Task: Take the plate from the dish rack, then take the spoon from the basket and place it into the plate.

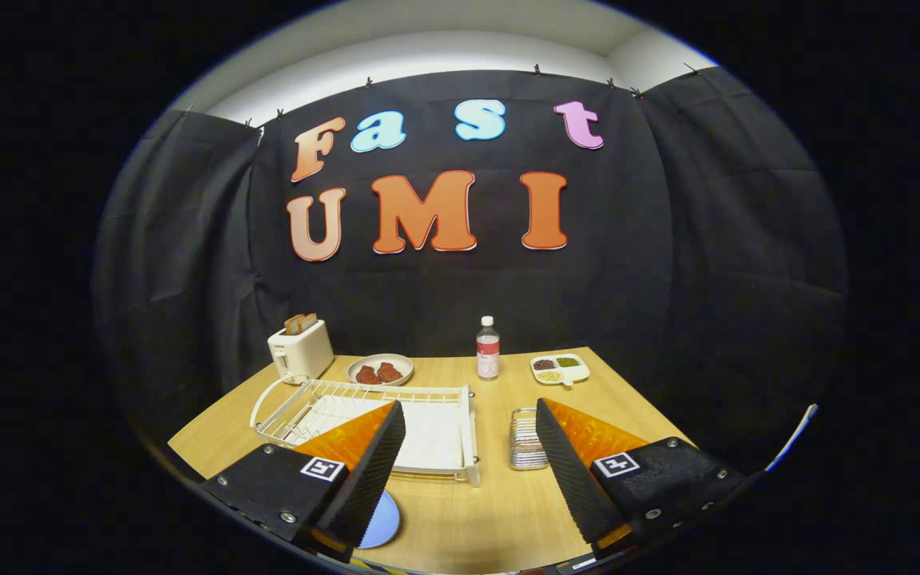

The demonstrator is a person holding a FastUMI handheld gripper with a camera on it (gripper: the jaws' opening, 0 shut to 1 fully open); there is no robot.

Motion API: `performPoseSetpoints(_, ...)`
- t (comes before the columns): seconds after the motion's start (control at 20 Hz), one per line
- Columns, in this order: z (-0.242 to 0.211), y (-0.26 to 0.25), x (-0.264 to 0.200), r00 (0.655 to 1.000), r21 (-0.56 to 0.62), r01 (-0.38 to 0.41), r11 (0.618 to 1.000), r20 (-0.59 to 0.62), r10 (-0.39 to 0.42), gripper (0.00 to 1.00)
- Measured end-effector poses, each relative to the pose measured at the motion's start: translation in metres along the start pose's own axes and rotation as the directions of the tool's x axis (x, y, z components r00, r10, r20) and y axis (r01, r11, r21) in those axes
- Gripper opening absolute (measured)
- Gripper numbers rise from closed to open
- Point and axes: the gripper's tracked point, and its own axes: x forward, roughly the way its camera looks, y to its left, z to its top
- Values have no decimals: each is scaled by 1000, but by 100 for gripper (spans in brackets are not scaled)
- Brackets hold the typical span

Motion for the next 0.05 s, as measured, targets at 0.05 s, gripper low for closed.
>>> performPoseSetpoints(0.05,7,-12,-1,1000,-3,14,1000,15,-14,97)
